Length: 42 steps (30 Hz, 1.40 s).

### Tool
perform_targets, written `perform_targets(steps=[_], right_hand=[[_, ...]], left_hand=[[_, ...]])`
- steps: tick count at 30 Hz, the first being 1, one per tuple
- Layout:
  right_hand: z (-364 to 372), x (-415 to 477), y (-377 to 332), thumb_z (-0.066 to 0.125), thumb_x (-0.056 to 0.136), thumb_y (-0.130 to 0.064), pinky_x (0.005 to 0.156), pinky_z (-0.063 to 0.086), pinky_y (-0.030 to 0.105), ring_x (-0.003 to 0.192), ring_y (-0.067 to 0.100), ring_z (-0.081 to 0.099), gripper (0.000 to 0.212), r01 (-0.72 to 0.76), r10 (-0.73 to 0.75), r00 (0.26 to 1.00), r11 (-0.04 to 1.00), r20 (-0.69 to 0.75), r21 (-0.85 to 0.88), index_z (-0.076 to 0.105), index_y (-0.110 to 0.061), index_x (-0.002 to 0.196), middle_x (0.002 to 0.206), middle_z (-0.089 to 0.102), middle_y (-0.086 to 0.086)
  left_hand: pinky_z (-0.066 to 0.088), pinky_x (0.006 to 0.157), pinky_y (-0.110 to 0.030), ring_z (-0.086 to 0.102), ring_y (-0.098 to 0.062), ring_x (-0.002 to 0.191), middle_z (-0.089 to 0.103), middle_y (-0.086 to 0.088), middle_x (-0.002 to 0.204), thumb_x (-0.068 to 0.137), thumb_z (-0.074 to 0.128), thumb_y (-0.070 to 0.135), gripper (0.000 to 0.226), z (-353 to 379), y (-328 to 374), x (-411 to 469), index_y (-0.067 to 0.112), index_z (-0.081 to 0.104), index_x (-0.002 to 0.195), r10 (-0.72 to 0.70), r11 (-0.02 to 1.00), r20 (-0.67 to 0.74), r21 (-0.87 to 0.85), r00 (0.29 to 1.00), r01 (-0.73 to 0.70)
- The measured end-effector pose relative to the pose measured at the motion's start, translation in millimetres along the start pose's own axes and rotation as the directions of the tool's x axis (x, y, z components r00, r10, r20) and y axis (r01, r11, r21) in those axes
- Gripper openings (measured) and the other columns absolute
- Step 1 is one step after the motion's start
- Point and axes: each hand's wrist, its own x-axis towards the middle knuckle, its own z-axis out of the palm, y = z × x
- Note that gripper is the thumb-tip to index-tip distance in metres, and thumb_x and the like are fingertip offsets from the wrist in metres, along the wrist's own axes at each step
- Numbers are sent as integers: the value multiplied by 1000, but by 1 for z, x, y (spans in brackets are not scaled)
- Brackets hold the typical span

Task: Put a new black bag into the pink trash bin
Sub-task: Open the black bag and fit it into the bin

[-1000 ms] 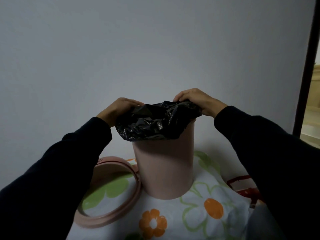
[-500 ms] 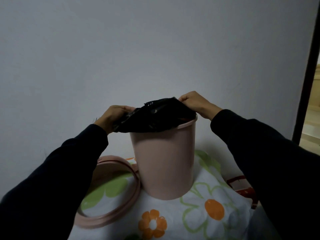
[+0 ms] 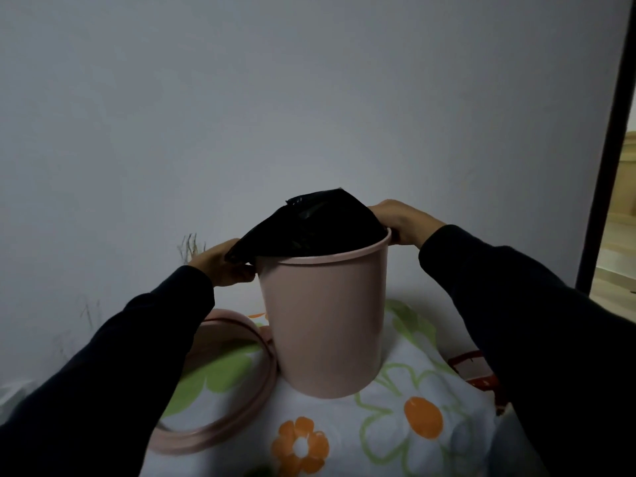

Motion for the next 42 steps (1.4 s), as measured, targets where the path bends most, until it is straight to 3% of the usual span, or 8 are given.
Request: perform_targets(steps=[3, 8, 14, 22, 27, 32, 36, 42], right_hand=[[-5, -8, 0, 59, 91, -24, 62, 49, 28, 64, 18, 52, 20, -20, 20, 1000, 1000, -23, -17, 55, -15, 74, 69, 53, 3], [-11, -28, -5, 48, 92, -9, 49, 38, 24, 49, 14, 37, 28, 18, -18, 1000, 999, -16, -29, 45, -15, 65, 58, 41, 1], [-13, -44, -11, 48, 88, 1, 49, 43, 23, 56, 16, 44, 17, 101, -111, 990, 988, -91, -114, 62, -7, 92, 70, 49, 7], [-16, -53, 14, 37, 92, 10, 50, 50, 26, 57, 19, 52, 29, 56, -71, 988, 993, -137, -106, 63, -4, 88, 70, 57, 11], [-22, -65, 7, 45, 95, -16, 48, 46, 24, 51, 18, 47, 10, -120, 114, 992, 978, 49, 171, 50, -8, 92, 73, 54, 11], [-32, -77, 3, 53, 89, -7, 46, 46, 24, 49, 14, 45, 8, -152, 89, 977, 928, 192, 339, 51, -7, 96, 71, 49, 8], [-35, -88, 10, 52, 94, 5, 58, 57, 26, 65, 18, 62, 23, -94, -6, 983, 842, 184, 531, 60, -8, 111, 87, 61, 12], [-31, -93, 16, 35, 97, 15, 55, 59, 24, 75, 23, 57, 35, -96, 53, 994, 815, 91, 571, 61, -2, 112, 100, 52, 19]], left_hand=[[42, 47, -15, 53, 1, 45, 57, 14, 51, 89, 39, -22, 38, -3, -3, -9, 11, 51, 75, 42, 997, 123, -74, 992, -34], [33, 41, -14, 38, -7, 43, 36, 2, 54, 94, 27, -11, 37, -13, 5, -20, 13, 37, 67, 27, 985, 183, -172, 983, 5], [40, 47, -17, 41, -11, 47, 31, -4, 64, 91, 29, -11, 34, -16, 13, -32, 13, 37, 69, 12, 967, 127, -254, 992, 20], [52, 52, -14, 64, -4, 49, 60, -5, 63, 98, 47, 0, 20, -2, -14, -39, 4, 58, 83, -97, 934, 56, -340, 994, 110], [53, 48, -23, 58, -15, 48, 54, -12, 75, 97, 37, 3, 18, -12, -12, -47, -1, 55, 95, -111, 862, 116, -483, 987, 154], [55, 55, -26, 51, -19, 61, 54, -14, 84, 97, 37, 8, 20, -21, 0, -65, -2, 53, 103, -70, 788, 224, -585, 972, 191], [58, 60, -20, 57, -15, 71, 64, -9, 84, 95, 42, -3, 40, -17, -6, -76, 7, 79, 83, -4, 756, 202, -640, 979, 135], [57, 55, -20, 54, -17, 71, 60, -9, 89, 93, 27, -10, 48, -9, -18, -78, 8, 72, 95, -100, 792, 150, -587, 984, 170]])
